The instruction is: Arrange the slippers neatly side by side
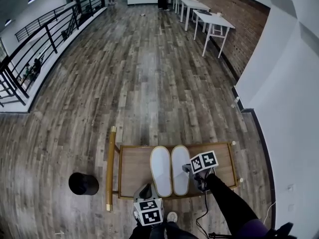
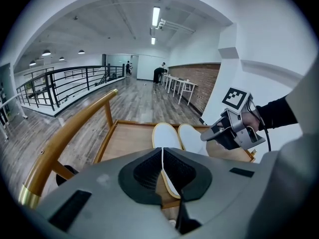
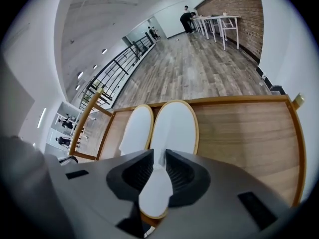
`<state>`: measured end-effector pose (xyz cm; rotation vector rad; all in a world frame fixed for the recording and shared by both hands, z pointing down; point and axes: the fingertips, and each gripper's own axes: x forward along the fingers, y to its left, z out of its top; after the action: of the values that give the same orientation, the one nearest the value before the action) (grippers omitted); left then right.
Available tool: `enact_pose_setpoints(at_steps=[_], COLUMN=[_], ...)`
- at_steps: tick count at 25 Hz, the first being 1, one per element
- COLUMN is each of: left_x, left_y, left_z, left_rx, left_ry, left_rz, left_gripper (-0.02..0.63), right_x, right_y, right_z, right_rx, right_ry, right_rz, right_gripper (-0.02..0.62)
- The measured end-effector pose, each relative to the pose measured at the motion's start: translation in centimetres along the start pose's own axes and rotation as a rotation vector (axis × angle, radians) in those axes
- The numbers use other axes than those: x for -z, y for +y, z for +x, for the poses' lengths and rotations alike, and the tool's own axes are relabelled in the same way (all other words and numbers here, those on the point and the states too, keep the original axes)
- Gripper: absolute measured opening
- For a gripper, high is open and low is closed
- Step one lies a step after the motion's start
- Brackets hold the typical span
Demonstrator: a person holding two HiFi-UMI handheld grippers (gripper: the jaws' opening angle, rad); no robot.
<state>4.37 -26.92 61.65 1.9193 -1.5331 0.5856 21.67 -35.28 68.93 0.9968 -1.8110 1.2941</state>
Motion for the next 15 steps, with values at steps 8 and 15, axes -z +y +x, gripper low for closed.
enact_pose_setpoints(at_steps=[8, 15], left_x=[-0.4, -0.6], left_y=[-0.3, -1.3], left_z=[0.0, 1.3], left_rx=[0.011, 0.038], left_ry=[-0.004, -0.008], left_rz=[-0.004, 0.001], left_gripper=[0.011, 0.011], right_x=[0.8, -1.4], right_y=[-0.7, 0.6], right_z=[-0.6, -4.4], right_rx=[0.019, -0.047], right_ry=[0.011, -0.159], right_rz=[-0.012, 0.025], right_gripper=[0.087, 0.087])
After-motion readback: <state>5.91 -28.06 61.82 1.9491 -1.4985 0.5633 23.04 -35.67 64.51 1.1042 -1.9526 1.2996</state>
